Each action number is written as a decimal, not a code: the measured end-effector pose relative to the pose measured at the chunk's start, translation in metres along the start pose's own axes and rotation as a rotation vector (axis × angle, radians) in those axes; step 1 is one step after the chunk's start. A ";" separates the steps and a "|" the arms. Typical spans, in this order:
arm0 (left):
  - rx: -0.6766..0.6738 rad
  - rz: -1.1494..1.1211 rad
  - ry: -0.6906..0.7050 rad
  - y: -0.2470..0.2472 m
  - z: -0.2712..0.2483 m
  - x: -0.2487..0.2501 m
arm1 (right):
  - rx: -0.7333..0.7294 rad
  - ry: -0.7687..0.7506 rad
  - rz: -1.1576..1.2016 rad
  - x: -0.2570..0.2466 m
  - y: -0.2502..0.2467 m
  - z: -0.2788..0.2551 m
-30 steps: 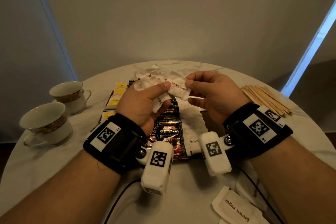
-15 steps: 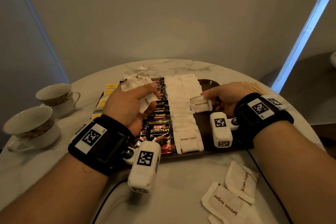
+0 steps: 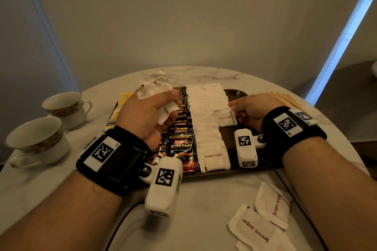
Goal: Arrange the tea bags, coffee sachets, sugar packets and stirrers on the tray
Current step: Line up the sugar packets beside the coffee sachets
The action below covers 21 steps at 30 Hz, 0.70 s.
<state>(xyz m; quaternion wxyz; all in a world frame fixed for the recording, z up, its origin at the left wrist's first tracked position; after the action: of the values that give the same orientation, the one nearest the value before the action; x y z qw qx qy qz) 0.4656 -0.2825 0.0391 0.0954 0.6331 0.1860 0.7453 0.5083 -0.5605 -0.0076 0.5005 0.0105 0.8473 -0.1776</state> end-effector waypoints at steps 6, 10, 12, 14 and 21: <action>0.001 0.002 0.000 -0.001 0.000 0.001 | -0.012 -0.180 0.160 -0.026 0.002 -0.016; -0.008 0.001 -0.052 0.002 -0.003 -0.003 | -0.169 -0.082 0.130 -0.015 0.029 -0.027; -0.018 -0.012 -0.102 0.004 -0.004 -0.009 | -0.183 -0.048 0.142 -0.011 0.031 -0.026; -0.017 -0.029 -0.152 0.006 -0.007 -0.015 | -0.201 -0.048 0.197 -0.011 0.030 -0.025; -0.028 -0.049 -0.186 0.011 -0.008 -0.020 | -0.467 -0.225 0.118 -0.034 0.062 -0.066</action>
<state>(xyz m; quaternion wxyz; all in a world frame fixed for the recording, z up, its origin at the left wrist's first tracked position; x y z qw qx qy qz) 0.4625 -0.3012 0.0237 0.1392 0.6935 0.1811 0.6833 0.4817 -0.4759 0.0324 0.5901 -0.0755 0.8021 0.0522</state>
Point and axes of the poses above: each hand's wrist, its own z-axis towards the middle knuckle, its own y-axis out of the palm, x = y × z, the point moved 10 cm from there along z, towards the middle knuckle, and after that the axes turned 8 degrees about y, right-handed, at the moved point
